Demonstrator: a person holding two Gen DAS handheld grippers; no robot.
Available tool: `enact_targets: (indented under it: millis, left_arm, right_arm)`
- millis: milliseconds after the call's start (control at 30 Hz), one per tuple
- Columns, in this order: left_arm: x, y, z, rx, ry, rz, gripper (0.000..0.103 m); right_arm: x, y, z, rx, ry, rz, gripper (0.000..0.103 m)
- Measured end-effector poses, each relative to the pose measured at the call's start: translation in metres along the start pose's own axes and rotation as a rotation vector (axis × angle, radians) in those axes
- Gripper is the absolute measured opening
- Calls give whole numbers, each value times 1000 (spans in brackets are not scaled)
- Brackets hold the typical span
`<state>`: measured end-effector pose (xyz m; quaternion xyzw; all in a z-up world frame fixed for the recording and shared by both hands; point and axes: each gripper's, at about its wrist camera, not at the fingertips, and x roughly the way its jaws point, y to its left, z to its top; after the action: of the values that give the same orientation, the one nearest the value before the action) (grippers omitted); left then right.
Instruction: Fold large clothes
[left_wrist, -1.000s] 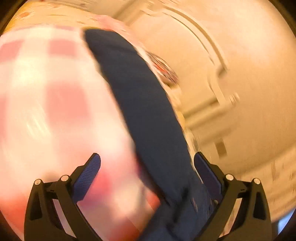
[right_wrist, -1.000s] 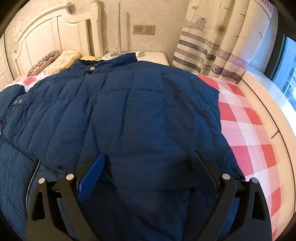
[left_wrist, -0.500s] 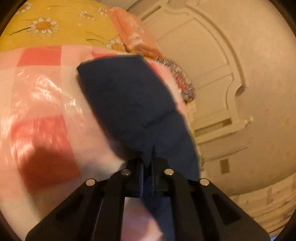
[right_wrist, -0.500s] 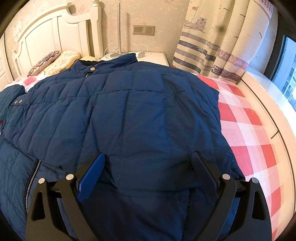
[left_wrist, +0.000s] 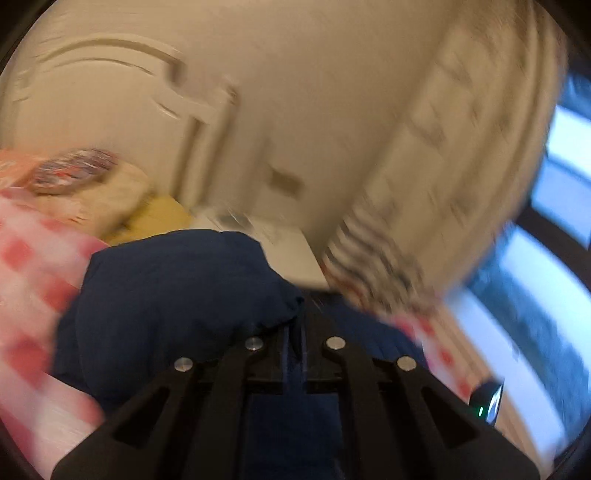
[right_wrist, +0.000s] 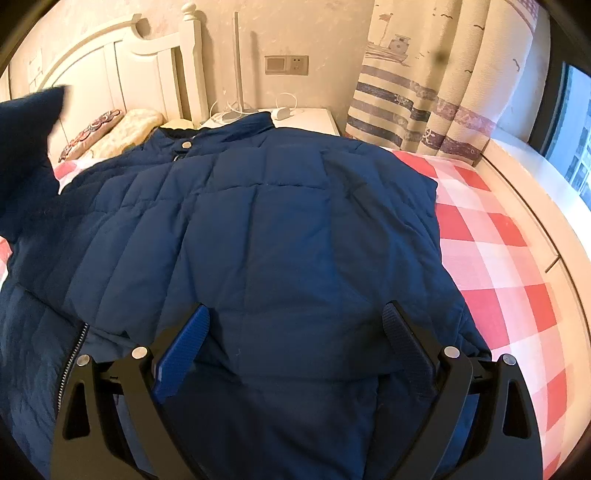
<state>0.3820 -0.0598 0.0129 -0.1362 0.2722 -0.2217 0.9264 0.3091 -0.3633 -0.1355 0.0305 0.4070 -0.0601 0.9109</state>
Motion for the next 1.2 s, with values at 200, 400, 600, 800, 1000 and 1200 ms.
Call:
enact_targets:
  millis: [200,400,600,800,1000,1200]
  left_arm:
    - [75,-58,-74,9,269,-83,51]
    - [-14,-40,-67,57,16,-45,89]
    - [-75,82,-74,-203,-72,354,90]
    - [-47,117,-93,-269,55,454,87]
    - [-17,129,-111,-264,214,525,89]
    - [-17,134,-114,-285,220,522,92]
  right_arm:
    - [-2,-5,-1,27,-8,30,91]
    - [-4,-12,-2,63,-22,77,91]
    - [-5,-13,-2,74,-27,92,91]
    - [-5,-8,-2,54,-23,61,91]
    - [-10,-4,-3,34,-51,7,91]
    - [-30,30,-9,-136,-164,-88,91]
